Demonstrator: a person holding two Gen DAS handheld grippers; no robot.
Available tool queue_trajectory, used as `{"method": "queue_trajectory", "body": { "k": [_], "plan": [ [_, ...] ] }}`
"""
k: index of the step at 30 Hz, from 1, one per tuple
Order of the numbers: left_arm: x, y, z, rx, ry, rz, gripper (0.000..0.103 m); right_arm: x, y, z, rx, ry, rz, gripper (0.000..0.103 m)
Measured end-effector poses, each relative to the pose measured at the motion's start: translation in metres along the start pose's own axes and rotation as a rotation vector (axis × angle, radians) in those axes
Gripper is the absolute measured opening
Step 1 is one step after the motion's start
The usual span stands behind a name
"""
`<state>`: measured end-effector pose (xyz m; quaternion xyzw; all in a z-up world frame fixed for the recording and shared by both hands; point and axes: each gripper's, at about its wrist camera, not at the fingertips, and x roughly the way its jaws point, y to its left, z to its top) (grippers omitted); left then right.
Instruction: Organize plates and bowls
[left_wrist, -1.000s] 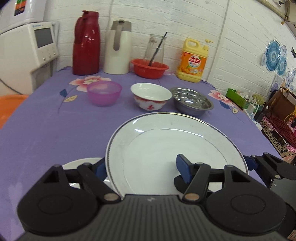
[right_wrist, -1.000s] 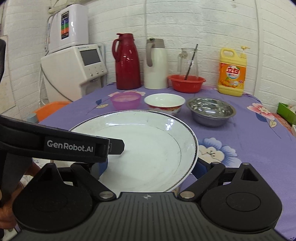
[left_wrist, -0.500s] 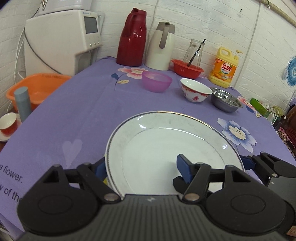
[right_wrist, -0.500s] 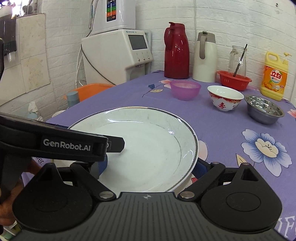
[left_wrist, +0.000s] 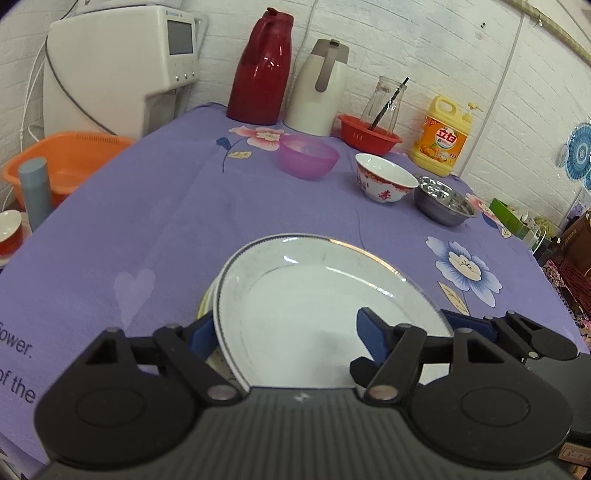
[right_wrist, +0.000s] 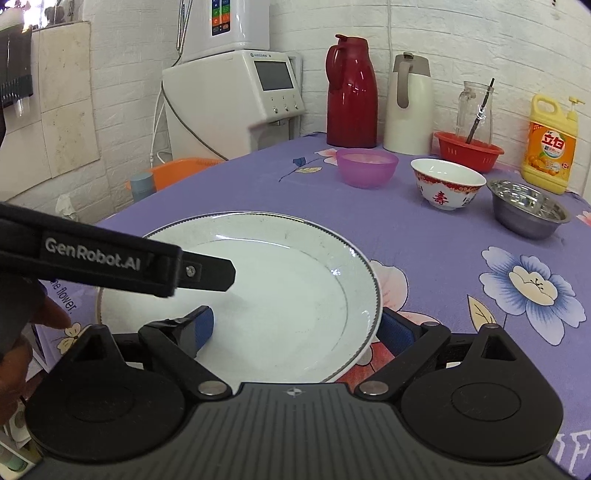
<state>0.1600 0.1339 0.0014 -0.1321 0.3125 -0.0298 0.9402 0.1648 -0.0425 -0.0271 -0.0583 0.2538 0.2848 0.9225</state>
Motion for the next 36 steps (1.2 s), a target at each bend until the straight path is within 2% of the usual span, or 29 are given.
{"method": "queue_trajectory", "body": {
  "k": [2,5,9,14,23,28,33,36],
  "plan": [
    [-0.006,0.002,0.003,-0.001,-0.019,0.005,0.070,-0.003,-0.003,0.000,0.017,-0.018,-0.004,0.103],
    [-0.013,-0.002,0.007,0.055,-0.065,0.061,0.070,-0.006,-0.008,0.002,0.038,-0.042,-0.008,0.103],
    [-0.015,-0.012,0.010,0.095,-0.081,0.030,0.070,-0.008,-0.015,0.002,0.067,-0.054,-0.005,0.103],
    [-0.003,-0.033,0.014,0.140,-0.061,-0.011,0.070,-0.016,-0.033,0.007,0.097,-0.080,-0.011,0.103],
    [0.025,-0.087,0.034,0.219,-0.039,-0.133,0.071,-0.035,-0.104,0.018,0.128,-0.117,-0.186,0.103],
    [0.051,-0.118,0.046,0.240,0.006,-0.194,0.071,-0.038,-0.152,0.009,0.192,-0.093,-0.269,0.103],
    [0.089,-0.152,0.075,0.241,0.054,-0.282,0.071,-0.035,-0.195,0.015,0.211,-0.066,-0.320,0.103],
    [0.112,-0.174,0.101,0.291,0.035,-0.274,0.071,-0.034,-0.219,0.030,0.214,-0.070,-0.345,0.103]
  ]
}}
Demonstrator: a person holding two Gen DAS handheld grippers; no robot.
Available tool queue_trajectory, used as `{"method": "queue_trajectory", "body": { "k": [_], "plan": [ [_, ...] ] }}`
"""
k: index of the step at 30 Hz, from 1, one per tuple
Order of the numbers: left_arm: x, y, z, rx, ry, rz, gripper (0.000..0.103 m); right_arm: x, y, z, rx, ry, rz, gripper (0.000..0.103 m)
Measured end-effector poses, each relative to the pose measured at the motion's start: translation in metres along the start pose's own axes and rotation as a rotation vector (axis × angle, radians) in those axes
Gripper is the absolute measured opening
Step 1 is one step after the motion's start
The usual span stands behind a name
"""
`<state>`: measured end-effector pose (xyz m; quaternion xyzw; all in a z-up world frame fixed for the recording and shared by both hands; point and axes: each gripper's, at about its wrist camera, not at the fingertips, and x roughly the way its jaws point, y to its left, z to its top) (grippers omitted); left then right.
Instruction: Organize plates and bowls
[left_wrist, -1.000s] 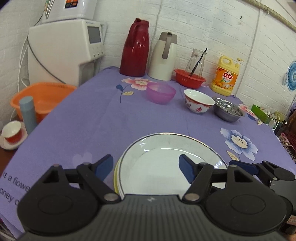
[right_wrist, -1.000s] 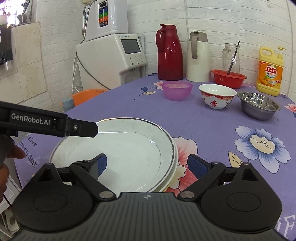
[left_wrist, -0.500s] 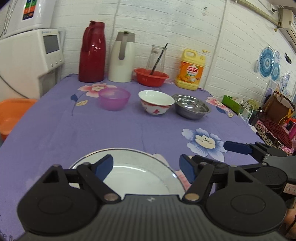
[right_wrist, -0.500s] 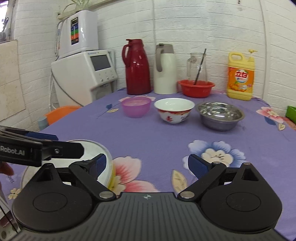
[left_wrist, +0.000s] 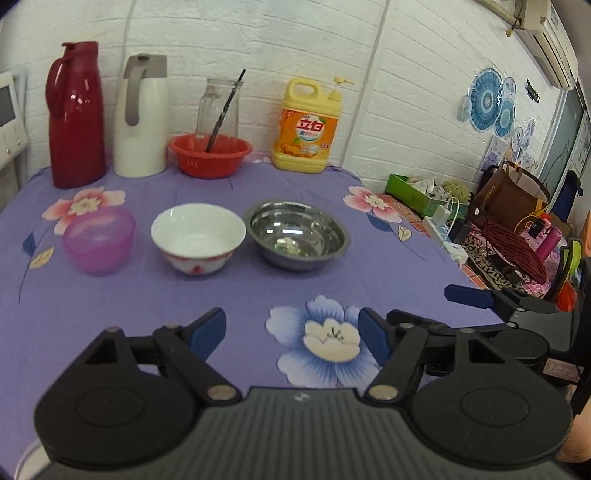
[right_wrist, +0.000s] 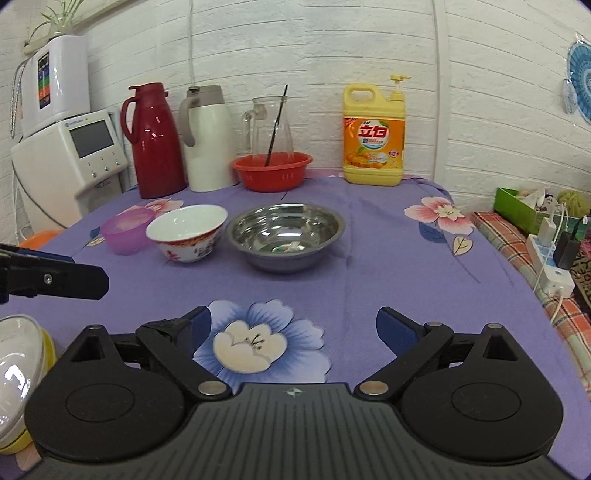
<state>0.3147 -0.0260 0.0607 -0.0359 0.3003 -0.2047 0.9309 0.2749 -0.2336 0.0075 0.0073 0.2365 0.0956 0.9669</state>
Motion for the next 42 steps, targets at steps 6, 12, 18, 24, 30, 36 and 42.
{"method": "queue_trajectory", "body": {
  "k": [6,12,18,24,30,36,42],
  "plan": [
    [0.056,0.007,0.066,-0.011,-0.039,0.044,0.071,0.033,-0.034,0.065,0.018,-0.053,-0.066,0.103],
    [0.112,0.027,0.097,-0.075,0.010,0.094,0.071,0.107,-0.051,0.075,0.116,0.017,-0.087,0.103],
    [0.174,0.030,0.112,0.048,0.098,0.095,0.071,0.131,-0.059,0.048,0.194,0.051,-0.063,0.103],
    [0.232,0.029,0.115,0.121,0.210,0.043,0.071,0.130,-0.057,0.043,0.186,0.017,-0.075,0.103],
    [0.254,0.031,0.117,0.136,0.229,0.041,0.071,0.146,-0.047,0.035,0.167,0.071,-0.045,0.103],
    [0.261,0.017,0.111,0.169,0.266,-0.008,0.071,0.149,-0.039,0.033,0.175,0.099,0.043,0.103],
    [0.259,0.006,0.105,0.215,0.274,-0.034,0.071,0.143,-0.035,0.038,0.162,0.113,0.072,0.103]
  ]
}}
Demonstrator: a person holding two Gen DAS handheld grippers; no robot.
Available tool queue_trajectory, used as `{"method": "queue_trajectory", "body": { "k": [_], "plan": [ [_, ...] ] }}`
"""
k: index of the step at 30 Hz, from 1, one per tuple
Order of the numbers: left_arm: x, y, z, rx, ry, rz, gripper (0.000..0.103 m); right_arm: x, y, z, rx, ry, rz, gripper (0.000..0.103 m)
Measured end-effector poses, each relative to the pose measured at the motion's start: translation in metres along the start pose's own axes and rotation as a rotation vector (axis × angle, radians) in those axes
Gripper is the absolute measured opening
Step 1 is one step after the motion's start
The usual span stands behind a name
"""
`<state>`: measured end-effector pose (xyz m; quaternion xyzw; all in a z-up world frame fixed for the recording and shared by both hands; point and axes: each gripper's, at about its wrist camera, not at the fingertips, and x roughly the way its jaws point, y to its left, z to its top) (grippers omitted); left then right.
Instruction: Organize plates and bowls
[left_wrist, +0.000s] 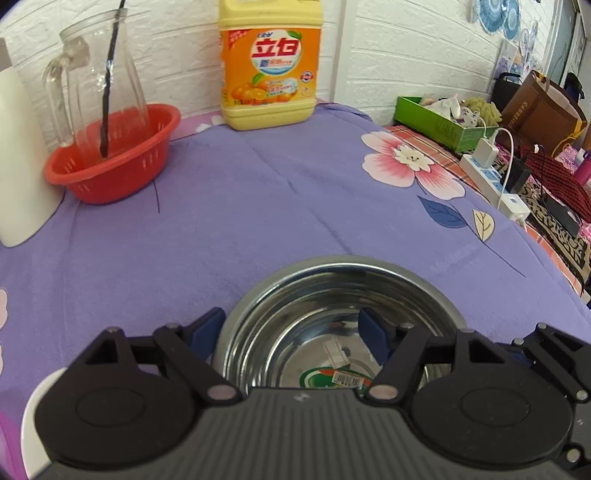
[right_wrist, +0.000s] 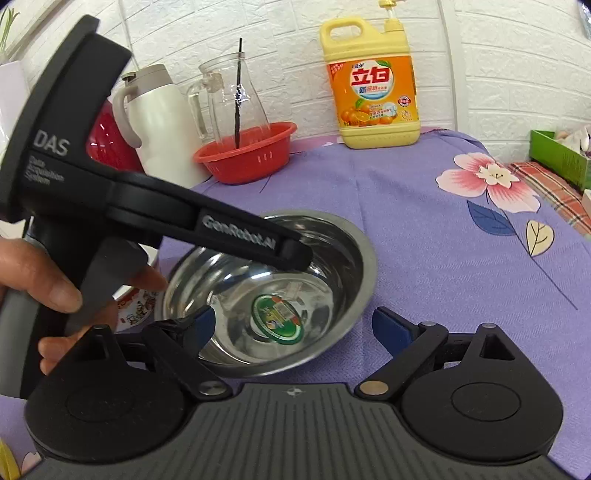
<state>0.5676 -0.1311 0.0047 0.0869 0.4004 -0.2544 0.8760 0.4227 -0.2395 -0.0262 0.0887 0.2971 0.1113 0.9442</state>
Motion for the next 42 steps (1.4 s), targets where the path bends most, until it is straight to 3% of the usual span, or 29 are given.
{"method": "queue_trajectory", "body": {
  "k": [4,7,10,17,21,27,33,42],
  "plan": [
    [-0.002,-0.003,-0.001,0.011,0.002,0.001,0.071,-0.007,0.000,0.004,-0.037,-0.014,-0.049,0.103],
    [-0.003,0.000,0.000,-0.003,-0.005,0.013,0.071,-0.004,-0.012,0.004,0.010,-0.005,-0.083,0.103],
    [-0.001,-0.001,-0.001,-0.011,0.004,0.005,0.071,0.004,-0.017,0.002,0.042,0.024,-0.068,0.103],
    [0.006,-0.013,-0.009,0.025,0.031,-0.006,0.071,0.010,-0.001,-0.004,-0.013,0.058,-0.008,0.103],
    [0.004,-0.016,-0.014,0.033,0.041,0.017,0.071,0.006,0.009,-0.004,-0.048,0.057,-0.037,0.103],
    [-0.029,-0.018,-0.024,0.003,0.027,0.040,0.071,-0.002,0.021,-0.002,-0.073,0.063,-0.026,0.103],
    [-0.067,-0.025,-0.047,-0.029,0.016,0.042,0.071,-0.034,0.042,-0.015,-0.090,0.084,0.041,0.103],
    [-0.122,-0.060,-0.118,-0.019,0.025,0.003,0.071,-0.102,0.062,-0.069,-0.120,0.115,0.062,0.103]
  ]
}}
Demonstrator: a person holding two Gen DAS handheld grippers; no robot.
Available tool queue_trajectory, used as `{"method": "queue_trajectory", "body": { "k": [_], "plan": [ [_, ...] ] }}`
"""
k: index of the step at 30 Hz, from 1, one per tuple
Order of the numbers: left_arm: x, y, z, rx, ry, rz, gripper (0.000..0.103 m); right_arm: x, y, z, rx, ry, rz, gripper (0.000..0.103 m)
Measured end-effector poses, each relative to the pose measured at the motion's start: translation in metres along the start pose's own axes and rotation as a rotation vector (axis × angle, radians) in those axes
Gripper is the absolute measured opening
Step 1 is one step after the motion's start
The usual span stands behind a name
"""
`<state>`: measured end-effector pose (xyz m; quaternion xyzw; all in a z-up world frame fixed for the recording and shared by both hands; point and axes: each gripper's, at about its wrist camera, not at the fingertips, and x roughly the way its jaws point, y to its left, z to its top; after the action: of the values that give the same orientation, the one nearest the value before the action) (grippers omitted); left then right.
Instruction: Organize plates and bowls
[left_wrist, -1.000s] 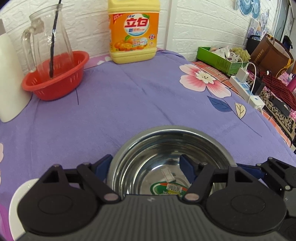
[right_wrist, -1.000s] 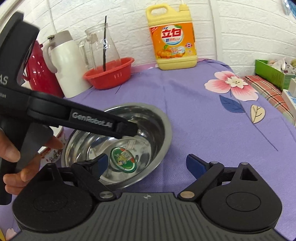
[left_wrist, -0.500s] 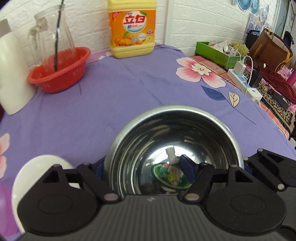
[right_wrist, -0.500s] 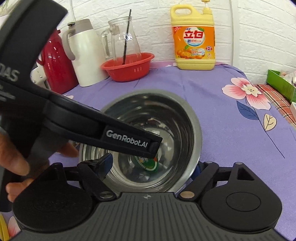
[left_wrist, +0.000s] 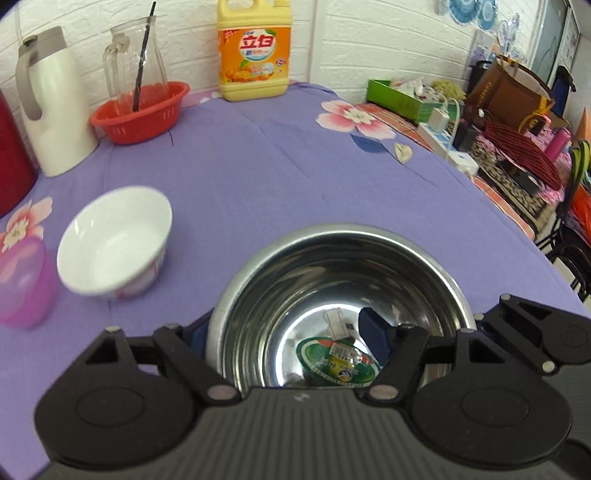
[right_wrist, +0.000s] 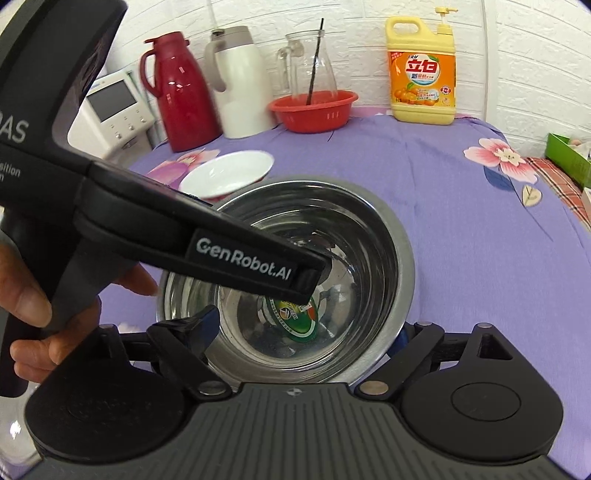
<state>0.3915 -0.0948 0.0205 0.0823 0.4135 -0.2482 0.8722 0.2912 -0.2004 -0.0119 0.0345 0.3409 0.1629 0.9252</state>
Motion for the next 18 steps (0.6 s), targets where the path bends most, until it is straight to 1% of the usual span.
{"method": "queue_trajectory", "body": {
  "k": [4,8,12,15,18],
  "plan": [
    [-0.015,-0.010,-0.031,-0.001,0.007,-0.011,0.071,-0.017,0.014,-0.024,-0.012,0.010,0.006,0.103],
    [-0.024,-0.016,-0.054,0.006,0.013,-0.008,0.071,-0.025,0.024,-0.040,-0.018,0.021,0.014,0.103],
    [-0.022,-0.015,-0.065,-0.004,0.019,-0.015,0.071,-0.024,0.027,-0.048,-0.006,0.031,0.018,0.103],
    [-0.019,-0.014,-0.071,-0.019,0.025,-0.034,0.071,-0.020,0.028,-0.052,-0.002,0.048,0.025,0.103],
    [-0.026,-0.011,-0.074,-0.016,-0.002,-0.042,0.072,-0.026,0.025,-0.053,0.007,0.030,0.025,0.103]
  ]
}}
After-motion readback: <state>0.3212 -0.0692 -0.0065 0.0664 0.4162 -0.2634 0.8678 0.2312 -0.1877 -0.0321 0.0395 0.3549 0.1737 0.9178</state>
